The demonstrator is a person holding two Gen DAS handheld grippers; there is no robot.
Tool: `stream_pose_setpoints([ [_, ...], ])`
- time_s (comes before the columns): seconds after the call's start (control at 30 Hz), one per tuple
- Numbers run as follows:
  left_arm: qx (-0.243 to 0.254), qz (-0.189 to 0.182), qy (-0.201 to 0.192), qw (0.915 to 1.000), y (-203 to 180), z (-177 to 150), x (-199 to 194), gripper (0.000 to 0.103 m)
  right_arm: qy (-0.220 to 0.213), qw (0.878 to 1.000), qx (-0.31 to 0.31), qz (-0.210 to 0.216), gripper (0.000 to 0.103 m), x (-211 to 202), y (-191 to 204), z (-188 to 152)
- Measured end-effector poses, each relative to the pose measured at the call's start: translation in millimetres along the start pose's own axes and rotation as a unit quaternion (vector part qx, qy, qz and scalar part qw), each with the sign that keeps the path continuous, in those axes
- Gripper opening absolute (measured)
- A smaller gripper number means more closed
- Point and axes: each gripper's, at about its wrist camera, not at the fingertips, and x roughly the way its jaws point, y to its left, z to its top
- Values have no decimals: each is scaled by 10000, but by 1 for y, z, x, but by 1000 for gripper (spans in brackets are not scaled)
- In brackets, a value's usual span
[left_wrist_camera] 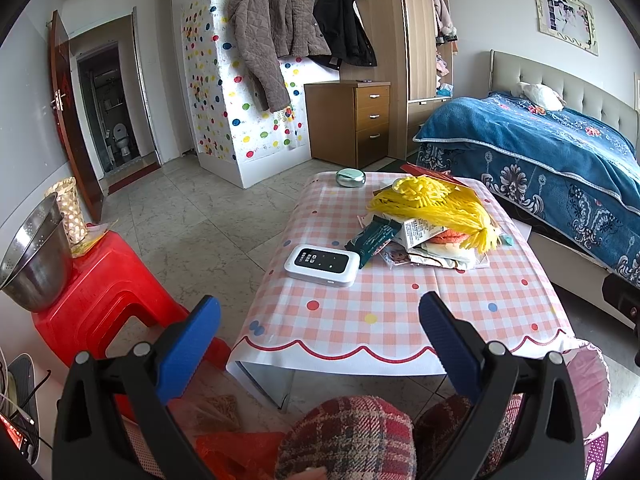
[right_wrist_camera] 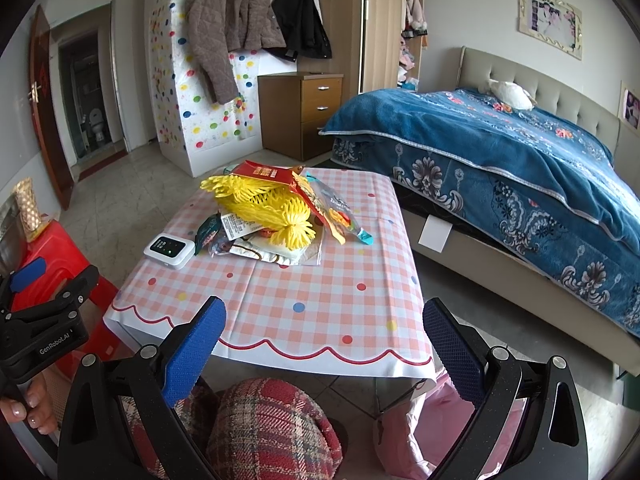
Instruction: Collect trash
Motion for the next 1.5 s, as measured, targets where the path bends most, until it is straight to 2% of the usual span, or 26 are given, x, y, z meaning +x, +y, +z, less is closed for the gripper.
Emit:
stream_pose_setpoints([
  [0.47,5,16,20,10000,3,0,1,96,4,10000,-6,-10,98,2,-1,1],
  [0.6,28,44,65,10000,9,0,10,96,-107,9999,-76,12,98,5,0,0],
  [0.8,106,112,100,9998,4,3,23,96,-283,9994,-126,150,98,25,-8,3],
  [0.93,69,137,169,9997,4,9,35,96,-465,9974,-132,526,98,45,-12,16],
  [1.17,96,22,258,9996,4,18,58,96,-381,9968,-676,209,96,83,-1,35],
  [1.3,194,69,247,9995,2,22,69,96,-325,9968,-692,217,91,101,-3,46],
  [1.4,162,151,246,9995,2,28,80,96,-202,9968,-715,299,67,117,-4,54],
  [1.5,97,248,252,9993,5,34,88,96,-92,9961,-793,373,67,132,-1,59],
])
